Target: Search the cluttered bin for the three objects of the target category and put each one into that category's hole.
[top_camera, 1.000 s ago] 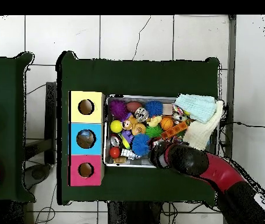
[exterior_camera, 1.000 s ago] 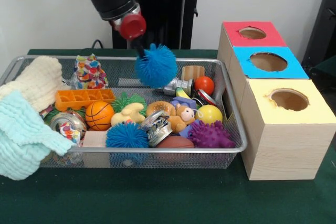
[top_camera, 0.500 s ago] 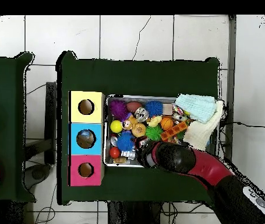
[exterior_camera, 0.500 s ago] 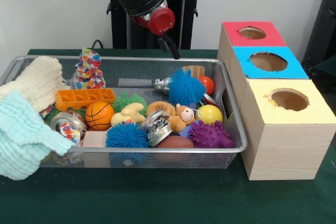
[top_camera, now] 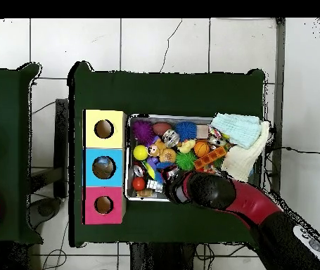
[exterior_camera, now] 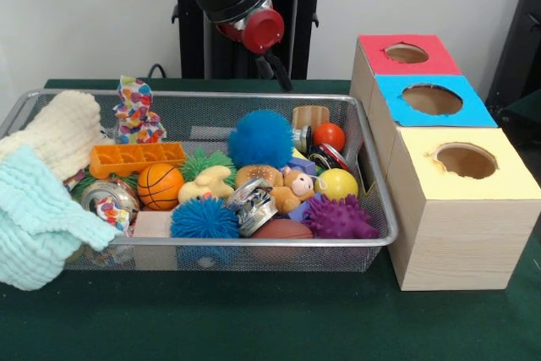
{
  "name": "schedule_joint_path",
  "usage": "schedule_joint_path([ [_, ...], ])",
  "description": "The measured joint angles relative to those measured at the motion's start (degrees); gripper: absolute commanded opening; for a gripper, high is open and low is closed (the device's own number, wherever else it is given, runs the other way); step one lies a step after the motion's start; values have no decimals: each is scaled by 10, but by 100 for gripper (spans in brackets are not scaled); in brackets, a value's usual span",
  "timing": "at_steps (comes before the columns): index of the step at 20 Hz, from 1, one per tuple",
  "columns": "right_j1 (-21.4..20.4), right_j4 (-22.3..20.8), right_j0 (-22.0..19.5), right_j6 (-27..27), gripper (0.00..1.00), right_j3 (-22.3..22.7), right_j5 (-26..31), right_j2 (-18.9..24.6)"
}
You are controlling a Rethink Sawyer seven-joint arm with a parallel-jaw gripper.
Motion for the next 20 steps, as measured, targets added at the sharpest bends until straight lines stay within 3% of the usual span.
schedule_joint_path([
  [6, -61, -30, 51, 0, 100, -2, 63, -39],
  [11, -103, -111, 110, 0, 100, -17, 117, -84],
  [12, -111, -153, 134, 0, 100, -30, 123, -103],
  [16, -111, -229, 173, 0, 100, -55, 123, -137],
  [20, -105, -275, 193, 0, 100, -73, 116, -162],
])
